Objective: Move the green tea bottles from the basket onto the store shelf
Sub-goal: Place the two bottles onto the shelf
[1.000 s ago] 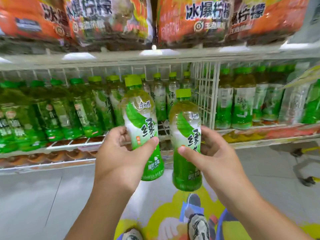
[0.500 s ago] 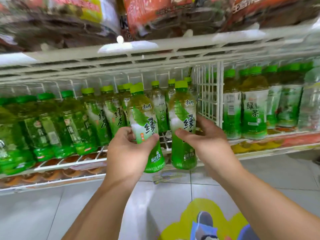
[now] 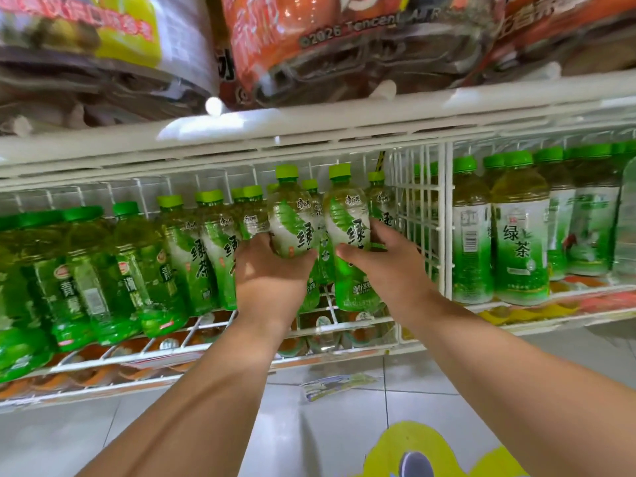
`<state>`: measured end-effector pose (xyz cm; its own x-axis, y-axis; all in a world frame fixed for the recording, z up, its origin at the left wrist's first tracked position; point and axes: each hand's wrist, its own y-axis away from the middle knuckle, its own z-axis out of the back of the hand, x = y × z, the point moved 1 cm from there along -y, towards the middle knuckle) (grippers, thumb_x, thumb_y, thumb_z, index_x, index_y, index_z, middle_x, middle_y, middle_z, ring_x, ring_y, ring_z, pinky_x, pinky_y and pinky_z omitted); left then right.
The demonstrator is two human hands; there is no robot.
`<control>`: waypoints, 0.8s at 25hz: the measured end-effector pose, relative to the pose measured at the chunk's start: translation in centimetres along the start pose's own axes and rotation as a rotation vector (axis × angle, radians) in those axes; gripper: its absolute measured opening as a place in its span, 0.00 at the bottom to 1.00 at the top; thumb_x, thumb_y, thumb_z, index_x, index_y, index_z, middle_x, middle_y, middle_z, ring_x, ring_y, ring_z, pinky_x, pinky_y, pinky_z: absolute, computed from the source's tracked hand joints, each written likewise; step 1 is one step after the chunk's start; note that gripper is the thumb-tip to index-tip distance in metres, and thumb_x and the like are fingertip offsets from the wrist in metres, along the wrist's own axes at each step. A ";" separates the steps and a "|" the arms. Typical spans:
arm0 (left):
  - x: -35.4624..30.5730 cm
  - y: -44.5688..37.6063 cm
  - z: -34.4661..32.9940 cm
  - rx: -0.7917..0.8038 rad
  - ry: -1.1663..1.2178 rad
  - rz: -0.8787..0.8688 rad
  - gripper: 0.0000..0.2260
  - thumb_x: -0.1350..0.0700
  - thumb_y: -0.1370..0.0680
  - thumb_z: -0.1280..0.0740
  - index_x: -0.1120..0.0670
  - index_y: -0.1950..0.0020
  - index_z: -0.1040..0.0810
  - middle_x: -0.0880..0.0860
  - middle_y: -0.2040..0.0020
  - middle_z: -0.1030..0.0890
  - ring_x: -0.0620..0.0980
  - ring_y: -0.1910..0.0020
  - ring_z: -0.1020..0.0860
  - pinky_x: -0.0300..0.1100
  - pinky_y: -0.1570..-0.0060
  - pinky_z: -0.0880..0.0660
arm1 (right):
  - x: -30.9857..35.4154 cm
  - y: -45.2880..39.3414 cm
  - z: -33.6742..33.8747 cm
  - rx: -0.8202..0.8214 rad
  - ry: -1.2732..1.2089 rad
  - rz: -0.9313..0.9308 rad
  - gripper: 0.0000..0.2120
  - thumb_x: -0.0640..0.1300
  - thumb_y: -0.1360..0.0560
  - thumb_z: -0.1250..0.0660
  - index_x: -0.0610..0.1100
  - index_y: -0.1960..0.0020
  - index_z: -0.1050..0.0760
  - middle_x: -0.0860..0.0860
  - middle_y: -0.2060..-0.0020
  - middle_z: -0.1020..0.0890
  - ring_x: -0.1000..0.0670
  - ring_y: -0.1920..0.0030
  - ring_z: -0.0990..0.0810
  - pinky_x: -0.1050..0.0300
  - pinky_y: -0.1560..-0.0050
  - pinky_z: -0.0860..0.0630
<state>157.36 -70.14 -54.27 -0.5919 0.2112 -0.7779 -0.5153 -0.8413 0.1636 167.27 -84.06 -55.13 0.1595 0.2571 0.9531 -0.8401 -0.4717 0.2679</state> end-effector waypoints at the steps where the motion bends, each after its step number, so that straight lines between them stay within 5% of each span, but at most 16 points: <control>1: 0.2 -0.4 -0.3 -0.003 -0.052 0.005 0.15 0.45 0.30 0.22 0.54 0.56 0.20 0.51 0.61 0.18 0.49 0.66 0.20 0.35 0.74 0.33 | -0.4 -0.5 -0.2 0.003 -0.006 0.001 0.32 0.46 0.29 0.20 0.49 0.27 0.25 0.51 0.35 0.17 0.47 0.33 0.20 0.42 0.30 0.26; 4: 1.1 -1.6 -1.6 0.015 -0.176 0.057 0.25 0.40 0.29 0.24 0.59 0.46 0.20 0.58 0.49 0.18 0.59 0.53 0.18 0.47 0.58 0.21 | -1.6 -1.6 -0.8 -0.002 -0.007 -0.004 0.34 0.45 0.29 0.20 0.49 0.25 0.27 0.50 0.32 0.20 0.46 0.31 0.23 0.42 0.29 0.27; 8: 1.7 -2.2 -2.7 -0.005 -0.289 0.089 0.31 0.38 0.29 0.25 0.61 0.40 0.24 0.59 0.43 0.21 0.59 0.47 0.20 0.51 0.46 0.21 | -3.0 -2.6 -1.7 -0.038 0.024 -0.010 0.39 0.49 0.29 0.20 0.50 0.22 0.31 0.50 0.28 0.24 0.49 0.29 0.25 0.48 0.29 0.27; 11: 1.9 -1.9 -3.4 -0.046 -0.211 0.011 0.27 0.44 0.29 0.23 0.60 0.40 0.27 0.57 0.44 0.23 0.59 0.47 0.22 0.48 0.49 0.24 | -3.7 -3.4 -2.1 -0.063 0.090 0.006 0.39 0.48 0.29 0.20 0.49 0.22 0.32 0.56 0.40 0.19 0.68 0.50 0.20 0.75 0.55 0.25; 13: 1.8 -2.2 -3.9 -0.031 -0.106 0.024 0.27 0.49 0.29 0.21 0.60 0.40 0.29 0.59 0.43 0.22 0.59 0.48 0.20 0.51 0.49 0.21 | -4.1 -4.2 -2.2 -0.090 0.120 -0.009 0.39 0.48 0.29 0.20 0.49 0.22 0.32 0.59 0.45 0.21 0.73 0.57 0.23 0.80 0.63 0.30; 16: 1.9 -3.2 -4.2 -0.002 -0.214 0.021 0.26 0.47 0.28 0.22 0.60 0.40 0.28 0.58 0.42 0.23 0.56 0.49 0.21 0.47 0.50 0.23 | -4.3 -5.0 -2.8 -0.123 0.131 -0.048 0.40 0.49 0.29 0.20 0.49 0.21 0.33 0.52 0.29 0.24 0.57 0.37 0.22 0.73 0.49 0.29; 20: 2.4 -3.5 -4.6 0.014 -0.281 0.040 0.27 0.45 0.27 0.23 0.60 0.39 0.27 0.59 0.40 0.22 0.60 0.46 0.19 0.51 0.49 0.21 | -4.6 -5.7 -3.4 -0.152 0.272 -0.030 0.38 0.49 0.28 0.21 0.48 0.22 0.33 0.48 0.31 0.22 0.52 0.46 0.22 0.76 0.62 0.32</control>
<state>160.63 -68.98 -59.51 -0.7594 0.3090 -0.5726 -0.4955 -0.8450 0.2012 169.56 -79.67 -61.49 0.0582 0.4951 0.8669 -0.9084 -0.3339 0.2517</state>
